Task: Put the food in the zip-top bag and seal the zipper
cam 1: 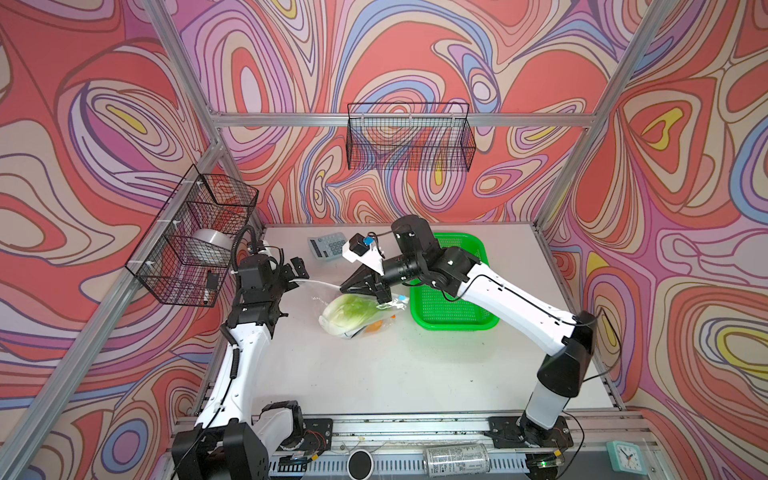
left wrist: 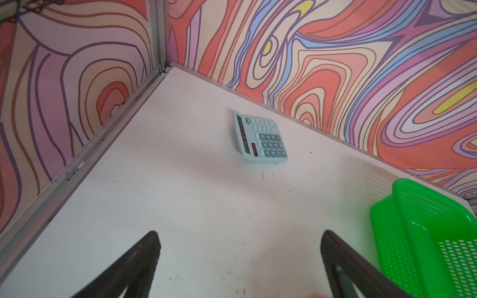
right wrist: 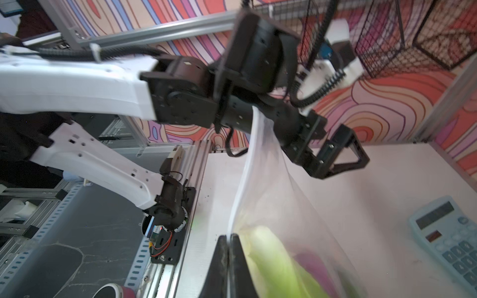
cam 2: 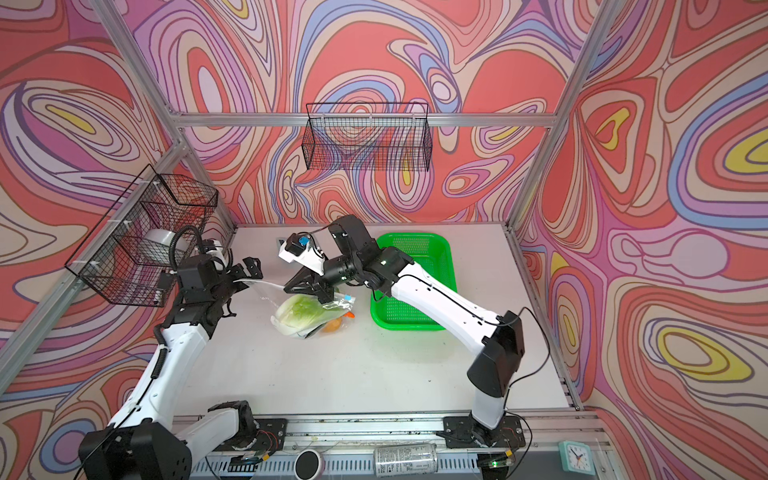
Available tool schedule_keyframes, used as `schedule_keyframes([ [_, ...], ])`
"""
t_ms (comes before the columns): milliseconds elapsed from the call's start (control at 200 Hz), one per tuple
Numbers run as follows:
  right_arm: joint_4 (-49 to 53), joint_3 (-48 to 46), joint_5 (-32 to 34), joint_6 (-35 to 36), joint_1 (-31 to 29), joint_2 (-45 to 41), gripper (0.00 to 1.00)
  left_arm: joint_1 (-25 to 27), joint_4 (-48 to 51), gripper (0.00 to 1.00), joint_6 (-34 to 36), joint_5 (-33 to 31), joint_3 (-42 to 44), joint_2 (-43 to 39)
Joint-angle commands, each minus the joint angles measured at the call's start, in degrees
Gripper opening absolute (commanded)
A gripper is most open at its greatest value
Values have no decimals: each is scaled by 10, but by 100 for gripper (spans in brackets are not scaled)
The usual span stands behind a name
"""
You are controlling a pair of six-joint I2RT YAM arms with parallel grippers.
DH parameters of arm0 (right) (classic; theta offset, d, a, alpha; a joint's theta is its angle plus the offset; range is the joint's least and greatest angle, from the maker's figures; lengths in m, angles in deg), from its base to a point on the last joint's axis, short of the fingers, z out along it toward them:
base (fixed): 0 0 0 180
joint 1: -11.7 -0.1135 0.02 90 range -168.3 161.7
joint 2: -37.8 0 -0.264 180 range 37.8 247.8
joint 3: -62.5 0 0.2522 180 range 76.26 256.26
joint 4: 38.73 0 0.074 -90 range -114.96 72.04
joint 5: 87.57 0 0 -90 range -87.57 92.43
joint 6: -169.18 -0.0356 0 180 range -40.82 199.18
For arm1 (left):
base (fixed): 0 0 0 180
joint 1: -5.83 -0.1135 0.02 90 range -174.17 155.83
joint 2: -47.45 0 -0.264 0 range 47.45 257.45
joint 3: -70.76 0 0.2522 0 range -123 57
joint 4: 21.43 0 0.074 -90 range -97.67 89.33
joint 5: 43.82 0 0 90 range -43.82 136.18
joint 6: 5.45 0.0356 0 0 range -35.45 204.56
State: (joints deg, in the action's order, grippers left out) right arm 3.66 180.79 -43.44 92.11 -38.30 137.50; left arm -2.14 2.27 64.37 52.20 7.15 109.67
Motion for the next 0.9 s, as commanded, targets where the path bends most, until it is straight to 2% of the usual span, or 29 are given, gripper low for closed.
schedule_keyframes([
  [0,-43,-5,-20,-21,-7,-37,0,-5,-18,100,-6,-11,6,-10],
  [295,-41,-69,-53,-70,-5,15,0,-5,-9,100,4,-29,2,-13],
  [376,-62,-85,-42,-88,-2,59,0,-5,-6,100,3,-29,1,-10],
  [466,-61,-59,-40,-114,3,109,0,-5,-4,100,3,-30,0,-8],
  [651,-72,-30,-1,-104,8,157,0,-5,3,100,6,-38,-3,-11],
  [896,-131,6,119,-96,42,215,0,-5,7,100,3,-36,-6,-13],
])
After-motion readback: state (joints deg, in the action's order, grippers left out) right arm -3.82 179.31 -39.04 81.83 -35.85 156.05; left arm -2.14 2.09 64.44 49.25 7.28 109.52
